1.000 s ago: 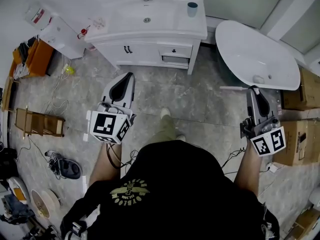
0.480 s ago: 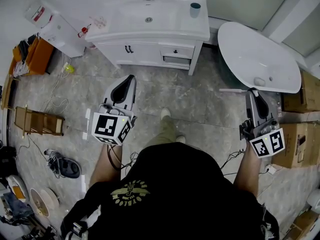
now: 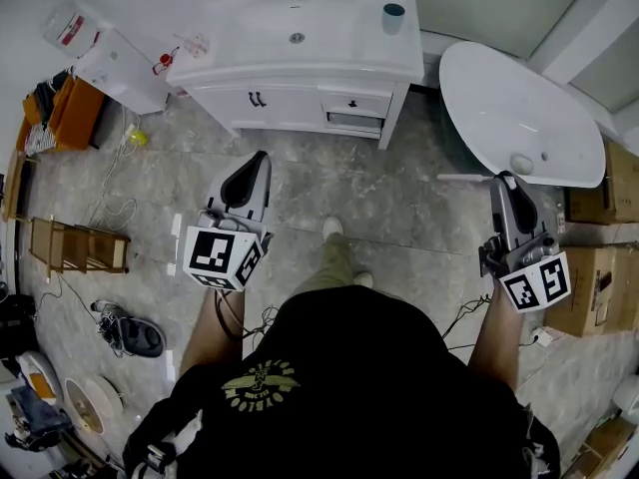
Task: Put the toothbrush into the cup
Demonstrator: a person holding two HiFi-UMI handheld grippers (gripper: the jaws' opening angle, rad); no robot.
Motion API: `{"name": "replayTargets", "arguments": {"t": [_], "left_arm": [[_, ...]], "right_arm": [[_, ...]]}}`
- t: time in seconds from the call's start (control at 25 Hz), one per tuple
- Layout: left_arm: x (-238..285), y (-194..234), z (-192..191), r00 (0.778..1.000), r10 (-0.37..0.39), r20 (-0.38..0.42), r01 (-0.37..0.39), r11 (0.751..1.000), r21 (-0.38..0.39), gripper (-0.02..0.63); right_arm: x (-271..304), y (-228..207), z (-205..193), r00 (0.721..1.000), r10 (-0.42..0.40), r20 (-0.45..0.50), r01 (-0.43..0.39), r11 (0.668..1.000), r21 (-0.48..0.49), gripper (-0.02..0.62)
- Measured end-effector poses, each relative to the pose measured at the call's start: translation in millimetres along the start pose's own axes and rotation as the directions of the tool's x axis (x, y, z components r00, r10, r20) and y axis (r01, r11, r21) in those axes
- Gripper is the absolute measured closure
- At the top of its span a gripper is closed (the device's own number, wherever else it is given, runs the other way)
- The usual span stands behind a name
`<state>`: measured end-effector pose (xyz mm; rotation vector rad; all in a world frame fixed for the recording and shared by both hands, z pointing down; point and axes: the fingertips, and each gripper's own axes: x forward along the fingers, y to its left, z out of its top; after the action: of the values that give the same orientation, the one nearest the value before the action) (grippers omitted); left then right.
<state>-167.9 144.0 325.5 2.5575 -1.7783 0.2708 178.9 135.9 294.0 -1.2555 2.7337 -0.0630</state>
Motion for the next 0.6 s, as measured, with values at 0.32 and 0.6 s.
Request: {"name": "replayTargets", "arguments": {"t": [0.32, 0.6], "left_arm": [[71, 18, 7, 0.998, -0.065, 0.016, 0.065, 0.998, -0.012, 0.594], [123, 50, 9, 0.996, -0.086, 0.02, 0.086, 0.996, -0.013, 0.594]], "right_arm": [[43, -31, -1, 0.999, -0.033, -0.024, 0.033, 0.999, -0.011, 0.551], [91, -54, -1, 0.998, -0.052, -0.026, 0.052, 0.998, -0.021, 0.551]]}}
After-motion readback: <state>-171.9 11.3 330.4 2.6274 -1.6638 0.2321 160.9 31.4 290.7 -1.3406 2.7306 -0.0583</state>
